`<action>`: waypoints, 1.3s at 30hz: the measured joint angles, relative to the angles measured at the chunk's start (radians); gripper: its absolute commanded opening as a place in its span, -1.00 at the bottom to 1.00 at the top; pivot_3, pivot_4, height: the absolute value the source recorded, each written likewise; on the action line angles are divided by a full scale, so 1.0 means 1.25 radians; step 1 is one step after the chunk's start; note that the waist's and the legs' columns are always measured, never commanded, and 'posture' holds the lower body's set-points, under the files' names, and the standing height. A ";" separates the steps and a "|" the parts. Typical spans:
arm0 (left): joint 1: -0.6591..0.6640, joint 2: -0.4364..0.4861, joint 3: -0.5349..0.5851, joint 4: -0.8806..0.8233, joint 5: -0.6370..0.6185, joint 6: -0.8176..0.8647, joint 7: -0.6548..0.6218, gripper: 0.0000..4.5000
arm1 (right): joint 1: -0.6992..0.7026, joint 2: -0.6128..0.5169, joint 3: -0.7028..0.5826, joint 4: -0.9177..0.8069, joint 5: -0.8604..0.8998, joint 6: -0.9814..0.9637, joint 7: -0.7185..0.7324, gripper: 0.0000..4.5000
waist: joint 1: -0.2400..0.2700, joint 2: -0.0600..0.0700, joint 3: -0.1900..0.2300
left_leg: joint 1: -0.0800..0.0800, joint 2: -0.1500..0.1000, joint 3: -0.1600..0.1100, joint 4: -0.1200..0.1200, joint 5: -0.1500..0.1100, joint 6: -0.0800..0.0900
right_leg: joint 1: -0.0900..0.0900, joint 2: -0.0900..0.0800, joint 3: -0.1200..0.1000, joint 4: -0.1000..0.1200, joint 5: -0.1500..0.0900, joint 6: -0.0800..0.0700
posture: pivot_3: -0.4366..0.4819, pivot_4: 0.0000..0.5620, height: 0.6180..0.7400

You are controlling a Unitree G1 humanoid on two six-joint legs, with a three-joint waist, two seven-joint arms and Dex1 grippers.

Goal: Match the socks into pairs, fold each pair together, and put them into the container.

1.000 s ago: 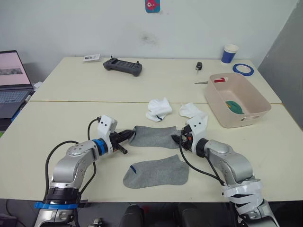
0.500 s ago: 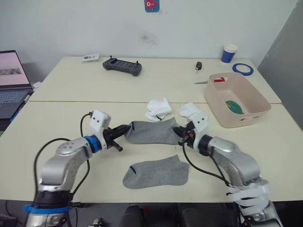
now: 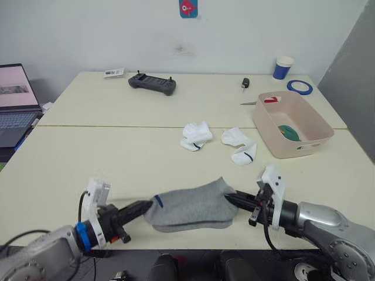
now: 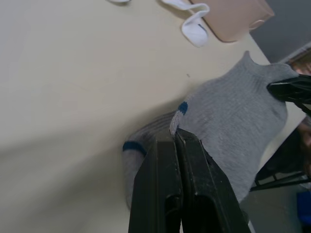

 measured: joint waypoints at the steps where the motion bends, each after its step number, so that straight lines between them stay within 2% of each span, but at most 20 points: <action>1: 0.013 -0.008 -0.019 -0.005 0.026 -0.025 0.004 -1.00 | 0.002 -0.007 0.025 0.003 -0.020 -0.020 -0.001 -0.99 | 0.000 0.000 0.000 | 0.000 0.000 0.000 0.000 0.000 0.000 | -0.002 0.000 0.000 -0.001 0.000 0.000 | -0.05 -0.47 1.00; 6: 0.043 -0.042 -0.122 0.001 0.148 -0.125 0.008 -1.00 | 0.021 -0.045 0.118 0.060 -0.128 -0.117 -0.002 -0.99 | 0.002 0.000 0.000 | -0.002 -0.001 0.001 -0.002 0.000 0.000 | 0.000 0.001 -0.001 -0.007 0.000 0.001 | -0.05 -0.47 1.00; 8: 0.047 -0.041 -0.162 0.009 0.190 -0.153 0.006 -1.00 | 0.022 -0.045 0.144 0.081 -0.158 -0.147 -0.004 -0.99 | 0.002 0.000 -0.001 | -0.003 -0.001 0.001 -0.002 0.000 0.000 | 0.002 0.001 -0.001 -0.009 0.002 0.004 | -0.05 -0.47 1.00; 13: 0.047 -0.040 -0.210 0.033 0.261 -0.208 0.002 -1.00 | 0.032 -0.053 0.177 0.104 -0.209 -0.191 -0.005 -0.99 | 0.002 0.000 0.000 | -0.003 -0.001 0.000 -0.003 -0.001 0.000 | 0.003 0.001 -0.001 -0.010 0.002 0.003 | -0.05 -0.47 1.00; 26: 0.038 -0.033 -0.224 0.051 0.293 -0.252 -0.017 -1.00 | 0.086 -0.049 0.136 0.101 -0.194 -0.244 0.008 -0.99 | 0.002 -0.001 0.000 | -0.001 -0.001 0.000 -0.002 -0.001 0.000 | 0.005 0.001 -0.002 -0.011 0.001 0.002 | -0.05 -0.47 1.00; 37: 0.010 -0.023 -0.262 0.073 0.343 -0.286 -0.034 -1.00 | 0.084 -0.060 0.181 0.132 -0.242 -0.240 -0.002 -0.99 | 0.002 -0.001 0.000 | -0.001 -0.001 0.000 -0.002 -0.001 0.000 | 0.005 0.001 -0.002 -0.011 0.001 0.002 | -0.05 -0.47 1.00; 39: 0.009 -0.021 -0.262 0.077 0.346 -0.290 -0.040 -0.82 | 0.085 -0.056 0.183 0.132 -0.242 -0.235 -0.004 -0.78 | 0.002 -0.001 0.000 | -0.001 -0.001 0.000 -0.002 -0.001 0.000 | 0.005 0.001 -0.002 -0.011 0.001 0.002 | -0.05 -0.47 1.00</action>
